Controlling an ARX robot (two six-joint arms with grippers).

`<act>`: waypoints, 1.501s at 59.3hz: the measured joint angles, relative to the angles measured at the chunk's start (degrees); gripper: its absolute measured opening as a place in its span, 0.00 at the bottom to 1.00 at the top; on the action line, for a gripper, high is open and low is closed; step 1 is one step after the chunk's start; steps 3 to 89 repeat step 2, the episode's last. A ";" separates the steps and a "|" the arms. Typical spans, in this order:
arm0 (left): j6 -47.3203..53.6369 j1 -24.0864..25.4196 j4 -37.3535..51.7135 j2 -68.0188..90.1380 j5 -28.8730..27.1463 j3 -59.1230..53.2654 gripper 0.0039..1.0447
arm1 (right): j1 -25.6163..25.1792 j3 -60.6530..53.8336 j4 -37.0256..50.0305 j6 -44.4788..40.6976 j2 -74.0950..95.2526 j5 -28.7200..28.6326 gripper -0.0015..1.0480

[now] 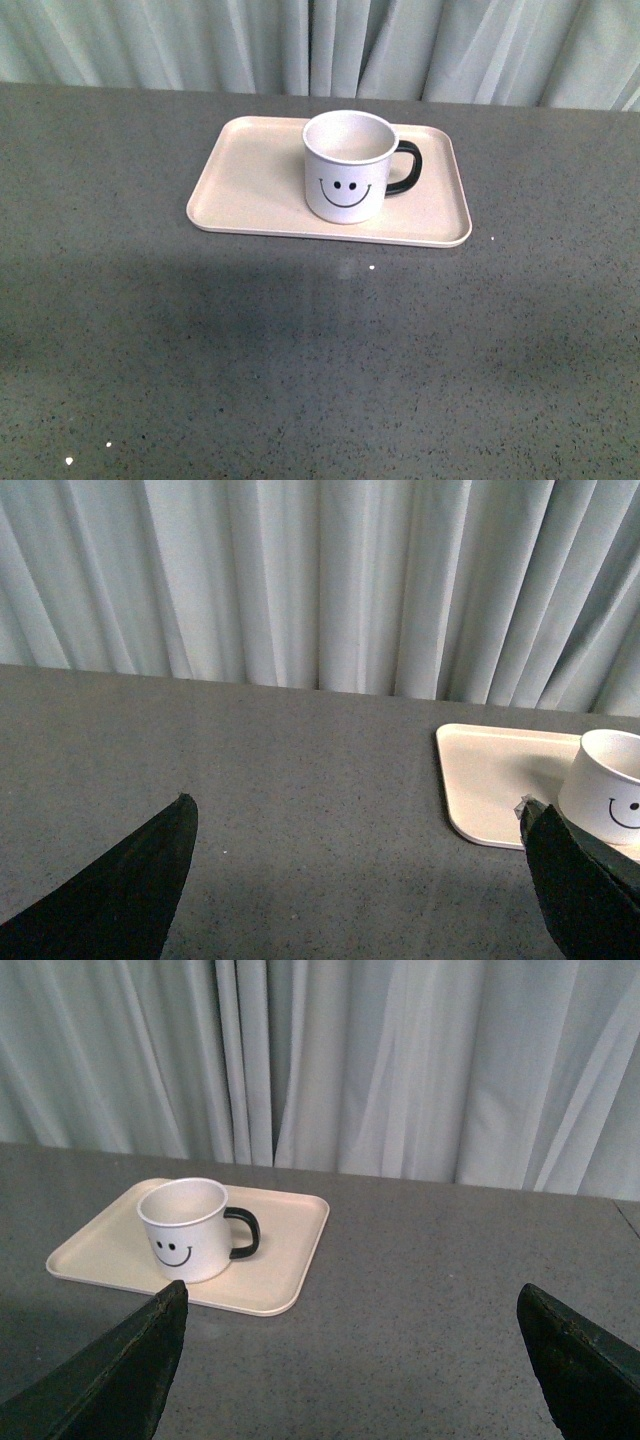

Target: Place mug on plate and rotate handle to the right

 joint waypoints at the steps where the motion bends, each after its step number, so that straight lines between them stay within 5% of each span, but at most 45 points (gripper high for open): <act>1: 0.00 0.00 0.00 0.00 0.00 0.00 0.91 | 0.00 0.00 0.00 0.02 0.00 0.00 0.91; 89: 0.00 0.00 0.00 0.00 0.00 0.00 0.91 | 0.00 0.00 0.00 0.00 0.00 0.00 0.91</act>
